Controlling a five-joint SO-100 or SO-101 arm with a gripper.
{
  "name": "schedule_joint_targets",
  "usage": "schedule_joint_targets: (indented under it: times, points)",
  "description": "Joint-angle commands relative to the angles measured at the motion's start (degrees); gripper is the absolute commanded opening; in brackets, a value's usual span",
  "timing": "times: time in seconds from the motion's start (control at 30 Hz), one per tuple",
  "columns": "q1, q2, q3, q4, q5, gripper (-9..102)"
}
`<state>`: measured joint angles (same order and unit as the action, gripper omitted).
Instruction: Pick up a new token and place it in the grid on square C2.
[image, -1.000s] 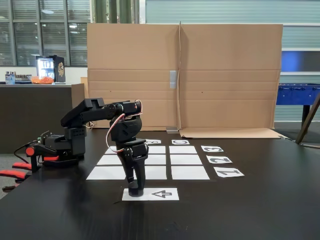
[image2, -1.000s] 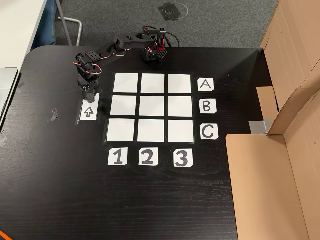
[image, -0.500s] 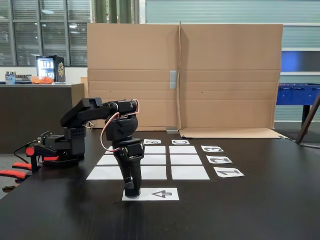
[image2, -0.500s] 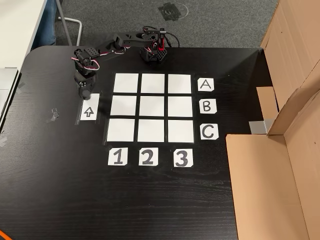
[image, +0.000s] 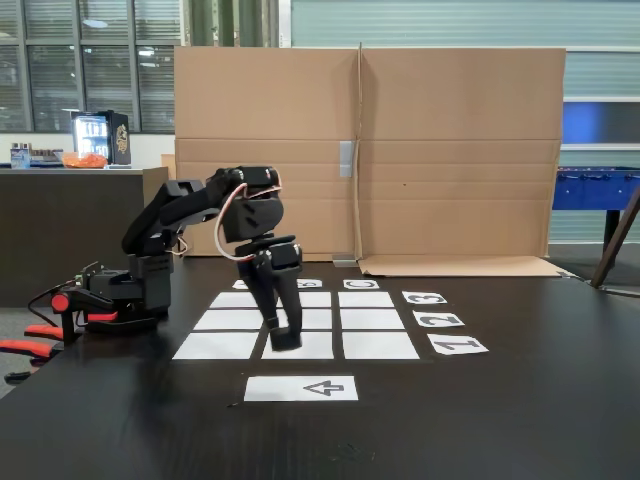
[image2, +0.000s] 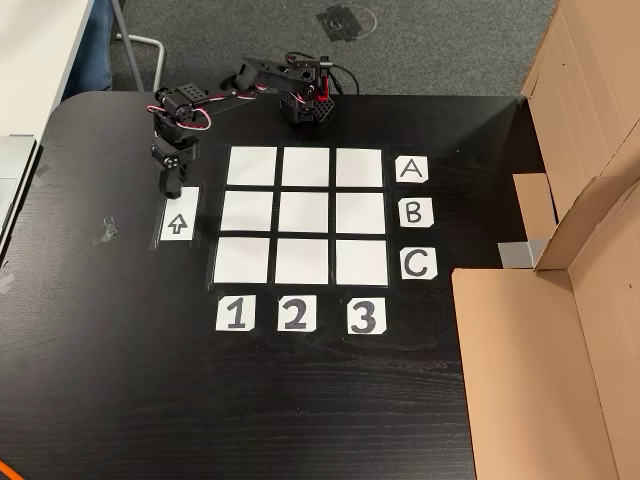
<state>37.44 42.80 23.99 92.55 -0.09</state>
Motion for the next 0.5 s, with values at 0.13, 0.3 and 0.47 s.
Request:
schedule_joint_targets:
  times: [0.13,0.3,0.47]
  points:
    - [-6.77,13.97,10.46,-4.04,1.67,-1]
    - [-11.78,19.25,16.61,-5.54,3.43,-1]
    - [-15.91,22.59,20.65,-6.33,4.83,-1]
